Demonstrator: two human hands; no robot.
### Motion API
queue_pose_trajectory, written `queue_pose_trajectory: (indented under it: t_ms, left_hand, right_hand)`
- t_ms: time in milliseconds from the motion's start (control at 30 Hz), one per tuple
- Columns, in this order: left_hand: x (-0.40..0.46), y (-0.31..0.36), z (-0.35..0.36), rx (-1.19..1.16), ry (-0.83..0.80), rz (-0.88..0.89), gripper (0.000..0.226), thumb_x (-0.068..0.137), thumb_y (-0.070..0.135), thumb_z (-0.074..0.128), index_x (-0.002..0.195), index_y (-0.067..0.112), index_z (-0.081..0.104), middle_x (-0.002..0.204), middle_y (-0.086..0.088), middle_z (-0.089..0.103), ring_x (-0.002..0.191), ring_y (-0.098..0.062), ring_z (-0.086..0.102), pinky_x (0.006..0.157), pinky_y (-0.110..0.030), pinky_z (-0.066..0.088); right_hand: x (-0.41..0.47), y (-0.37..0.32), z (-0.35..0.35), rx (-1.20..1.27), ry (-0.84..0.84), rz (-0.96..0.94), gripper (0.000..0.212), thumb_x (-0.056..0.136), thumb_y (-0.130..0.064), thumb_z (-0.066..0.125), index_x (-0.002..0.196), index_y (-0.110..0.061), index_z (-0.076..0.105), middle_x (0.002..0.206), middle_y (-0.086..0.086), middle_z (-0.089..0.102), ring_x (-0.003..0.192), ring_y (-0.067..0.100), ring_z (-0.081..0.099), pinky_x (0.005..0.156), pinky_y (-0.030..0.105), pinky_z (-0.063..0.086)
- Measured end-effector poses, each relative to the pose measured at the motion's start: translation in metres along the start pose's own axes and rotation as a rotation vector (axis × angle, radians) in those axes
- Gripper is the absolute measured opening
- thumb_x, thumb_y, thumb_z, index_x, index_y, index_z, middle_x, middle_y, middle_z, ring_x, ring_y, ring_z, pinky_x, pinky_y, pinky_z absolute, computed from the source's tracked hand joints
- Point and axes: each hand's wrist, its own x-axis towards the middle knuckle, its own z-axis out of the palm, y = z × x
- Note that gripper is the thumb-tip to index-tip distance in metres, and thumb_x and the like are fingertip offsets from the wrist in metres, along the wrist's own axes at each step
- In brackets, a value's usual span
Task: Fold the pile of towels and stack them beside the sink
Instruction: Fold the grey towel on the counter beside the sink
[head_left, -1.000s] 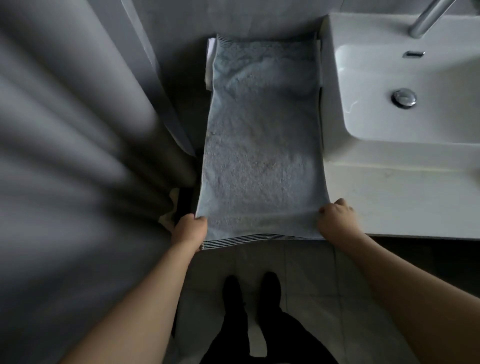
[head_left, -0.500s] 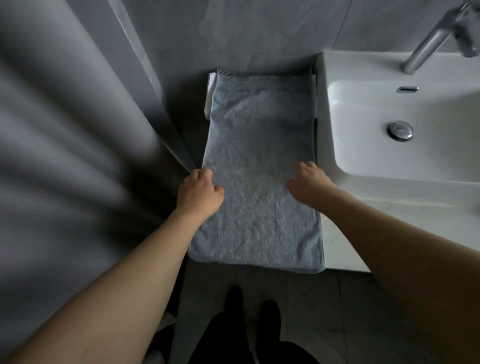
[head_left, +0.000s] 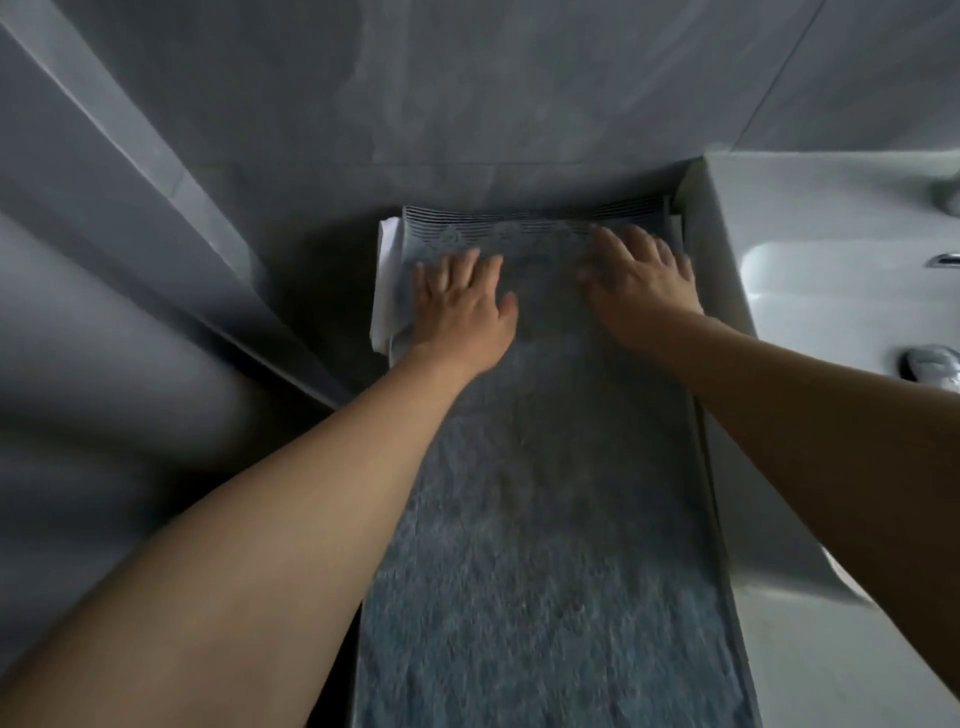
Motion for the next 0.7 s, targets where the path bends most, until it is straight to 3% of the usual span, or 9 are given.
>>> queue_pose_trajectory:
  t_ms: [167,300,467,600,700]
  left_hand:
    - [0.054,-0.009,0.030,-0.033,-0.030,0.027,0.060,0.099,0.059,0.014,0.156,0.040,0.013,0.167,0.008,0.005,0.153,-0.021,-0.005,0.116,-0.062,-0.012]
    - [0.049,-0.050,0.041,0.065,0.106,-0.088,0.071,0.094,0.066,0.008,0.158,0.034,0.008,0.167,0.003,-0.002,0.153,-0.019,-0.006,0.121,-0.052,-0.008]
    - [0.050,-0.038,0.035,0.099,0.092,-0.164,0.074,0.095,0.062,0.008,0.159,0.025,0.005,0.167,-0.004,-0.006,0.153,-0.025,-0.010,0.120,-0.056,-0.012]
    - [0.050,-0.011,0.043,0.078,0.007,0.149,0.072,0.094,0.070,0.007,0.157,0.037,0.001,0.167,0.003,-0.006,0.153,-0.027,-0.009,0.116,-0.065,-0.009]
    - [0.056,-0.042,0.039,0.118,0.053,0.010,0.072,0.096,0.067,0.008,0.158,0.032,0.001,0.167,-0.002,-0.005,0.154,-0.025,-0.007,0.122,-0.053,-0.005]
  right_hand:
    - [0.047,0.032,0.048,-0.087,-0.066,0.028,0.066,0.094,-0.065,0.017,0.154,-0.036,0.010,0.163,0.004,0.009,0.149,0.026,0.004,0.119,0.050,0.000]
    - [0.040,0.044,0.072,-0.110,0.045,-0.014,0.070,0.094,-0.065,0.006,0.155,-0.030,0.008,0.163,0.005,0.006,0.149,0.025,0.002,0.119,0.050,-0.001]
    - [0.041,0.040,0.071,-0.119,0.060,0.007,0.070,0.095,-0.061,0.010,0.156,-0.027,0.009,0.163,0.011,0.006,0.149,0.028,0.001,0.119,0.051,0.000]
    - [0.041,0.042,0.074,-0.119,0.061,0.016,0.070,0.094,-0.062,0.012,0.156,-0.028,0.006,0.163,0.011,0.002,0.150,0.027,-0.003,0.120,0.049,-0.004]
    - [0.042,0.043,0.074,-0.125,0.076,0.001,0.070,0.094,-0.060,0.014,0.156,-0.027,0.008,0.163,0.012,0.004,0.150,0.028,-0.002,0.120,0.049,-0.004]
